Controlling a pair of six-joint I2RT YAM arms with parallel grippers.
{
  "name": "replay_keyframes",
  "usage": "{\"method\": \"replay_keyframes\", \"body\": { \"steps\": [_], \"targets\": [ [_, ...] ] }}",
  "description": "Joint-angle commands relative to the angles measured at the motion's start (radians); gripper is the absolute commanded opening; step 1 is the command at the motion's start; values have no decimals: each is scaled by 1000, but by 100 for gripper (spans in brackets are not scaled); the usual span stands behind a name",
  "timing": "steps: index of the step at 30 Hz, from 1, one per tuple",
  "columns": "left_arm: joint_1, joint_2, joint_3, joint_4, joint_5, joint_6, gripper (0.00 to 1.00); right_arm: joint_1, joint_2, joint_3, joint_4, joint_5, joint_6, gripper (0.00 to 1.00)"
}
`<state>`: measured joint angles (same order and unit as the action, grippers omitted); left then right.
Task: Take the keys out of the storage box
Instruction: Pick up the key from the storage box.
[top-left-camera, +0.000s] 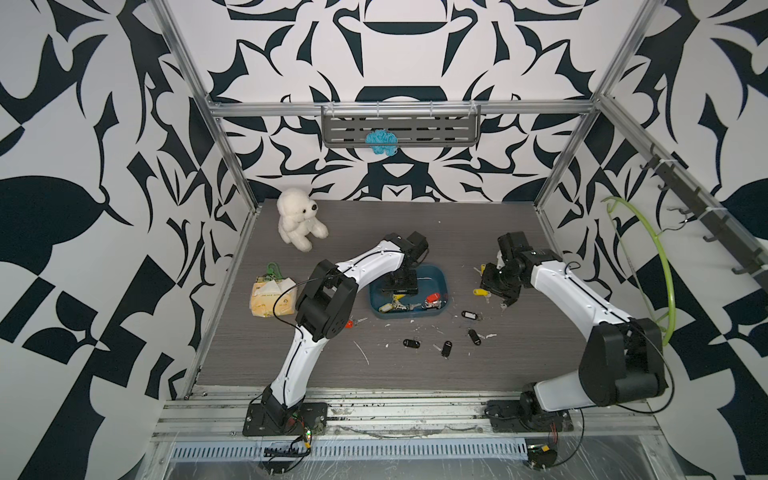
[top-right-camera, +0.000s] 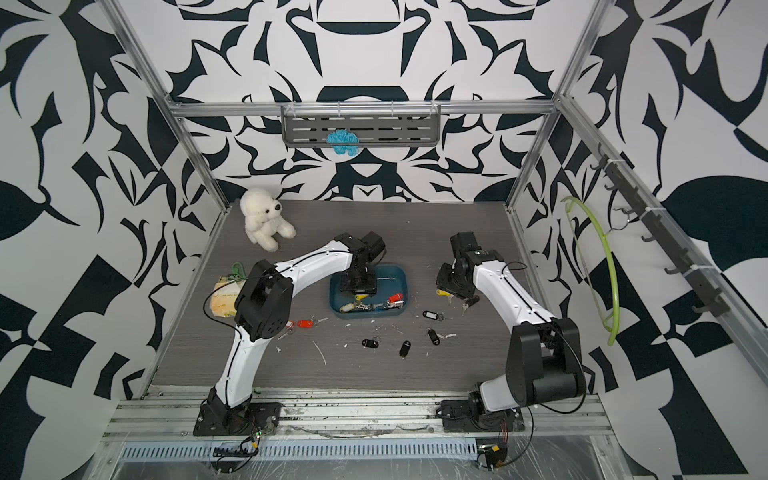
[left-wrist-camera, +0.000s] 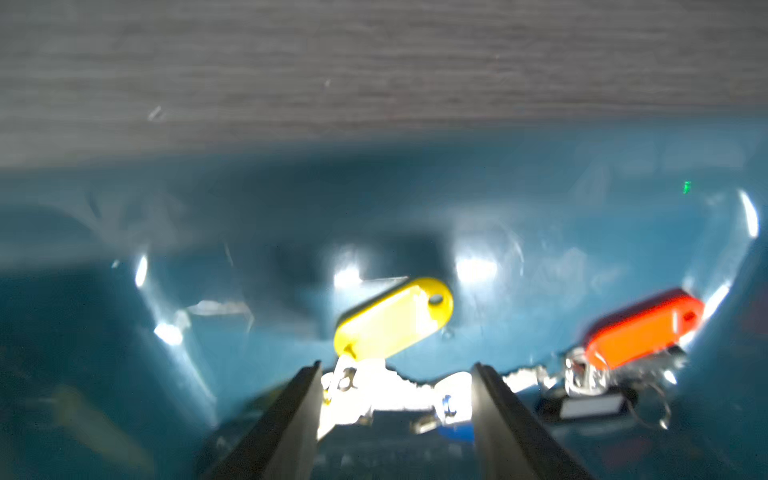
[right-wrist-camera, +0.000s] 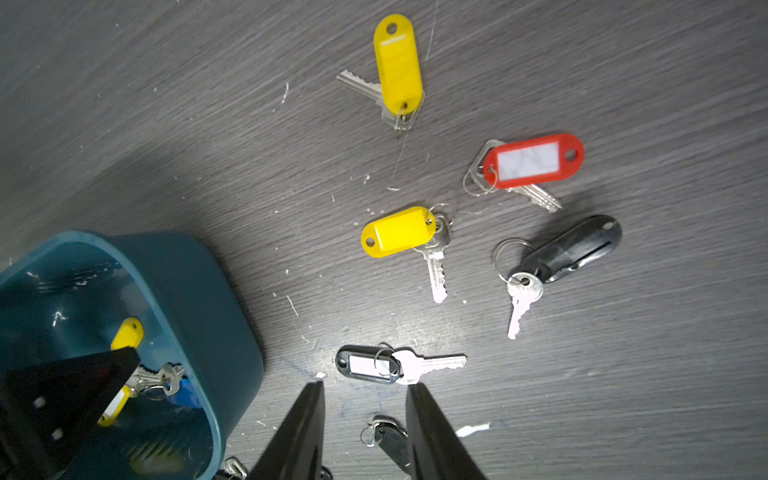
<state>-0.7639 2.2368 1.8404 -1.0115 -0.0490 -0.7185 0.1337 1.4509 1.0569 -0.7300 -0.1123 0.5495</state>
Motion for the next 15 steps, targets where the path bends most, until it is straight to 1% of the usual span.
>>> {"method": "replay_keyframes", "body": {
  "steps": [1,6,11,15],
  "targets": [
    [-5,27,26,-64,-41,-8,57,5,-32,2,-8,-4,-5,38],
    [-5,38,26,-82,-73,-11,45,4,-28,0,-8,-7,-6,37],
    [-5,53,27,-90,-89,-6,38,6,-27,0,-8,-9,-6,37],
    [-5,64,23,-89,-89,-4,35,5,-27,4,-12,-8,-6,36]
  ]
}}
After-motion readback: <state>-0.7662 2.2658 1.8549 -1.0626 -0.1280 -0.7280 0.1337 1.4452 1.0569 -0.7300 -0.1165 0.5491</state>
